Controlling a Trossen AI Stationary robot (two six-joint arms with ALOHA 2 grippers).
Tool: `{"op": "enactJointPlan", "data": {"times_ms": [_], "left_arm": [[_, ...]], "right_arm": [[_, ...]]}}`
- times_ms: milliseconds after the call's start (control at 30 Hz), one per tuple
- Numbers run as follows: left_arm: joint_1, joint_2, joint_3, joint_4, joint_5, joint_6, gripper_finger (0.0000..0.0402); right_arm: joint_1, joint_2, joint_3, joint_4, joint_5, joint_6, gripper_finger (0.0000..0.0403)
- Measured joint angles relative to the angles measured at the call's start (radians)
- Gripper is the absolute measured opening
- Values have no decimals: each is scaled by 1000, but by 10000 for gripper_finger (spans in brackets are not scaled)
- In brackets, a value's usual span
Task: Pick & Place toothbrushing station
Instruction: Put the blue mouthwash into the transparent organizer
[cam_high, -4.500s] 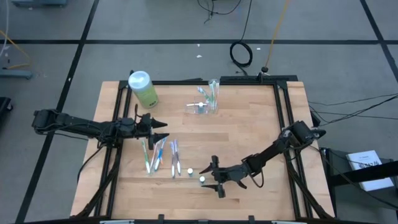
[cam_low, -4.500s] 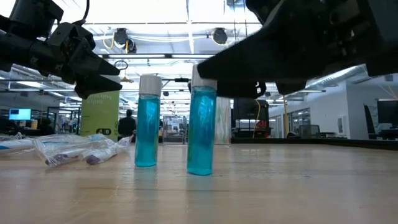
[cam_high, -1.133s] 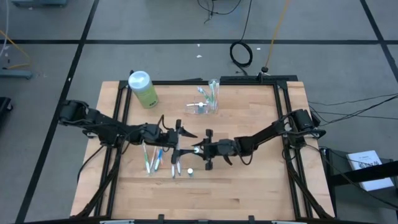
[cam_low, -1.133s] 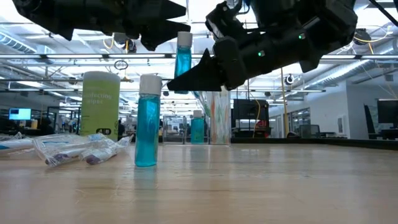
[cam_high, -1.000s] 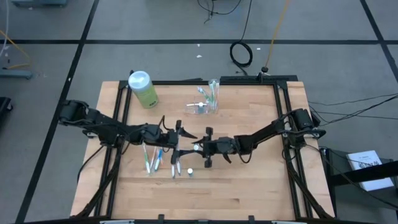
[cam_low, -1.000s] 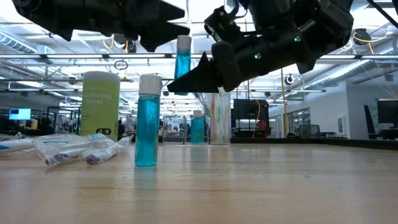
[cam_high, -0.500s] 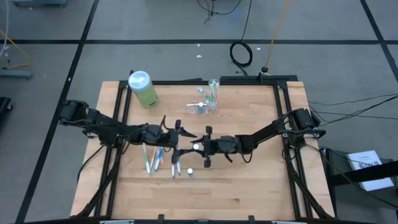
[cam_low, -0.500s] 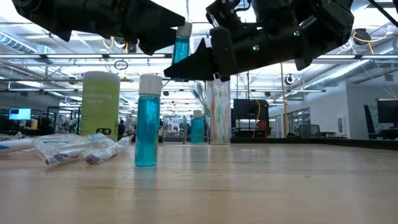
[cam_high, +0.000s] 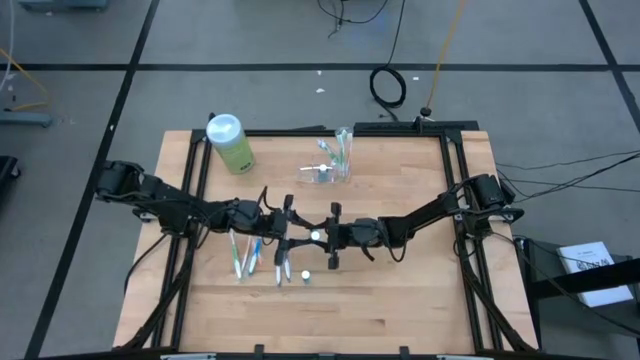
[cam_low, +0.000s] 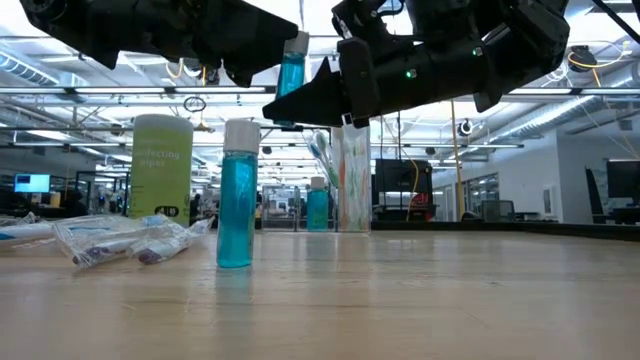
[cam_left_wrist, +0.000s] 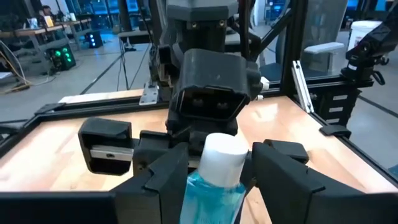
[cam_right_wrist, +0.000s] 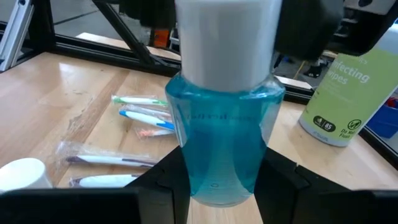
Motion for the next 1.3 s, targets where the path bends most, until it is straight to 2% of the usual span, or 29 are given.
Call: {"op": "enactJointPlan", "data": {"times_ms": [500, 867, 967, 1167, 1300], "left_arm": [[1, 58, 14, 43, -8, -8, 179], [5, 53, 16, 47, -37, 8, 178], [5, 53, 16, 47, -50, 9, 161], [5, 53, 16, 64, -60, 35, 83], [6, 43, 16, 75, -63, 32, 83]], "right_arm": [[0, 0, 0, -3, -2, 0, 131], [0, 0, 0, 1, 0, 1, 139], [0, 0, 0, 1, 2, 2, 139], [0, -1, 0, 4, 2, 23, 153], [0, -2, 0, 4, 4, 42, 169]]}}
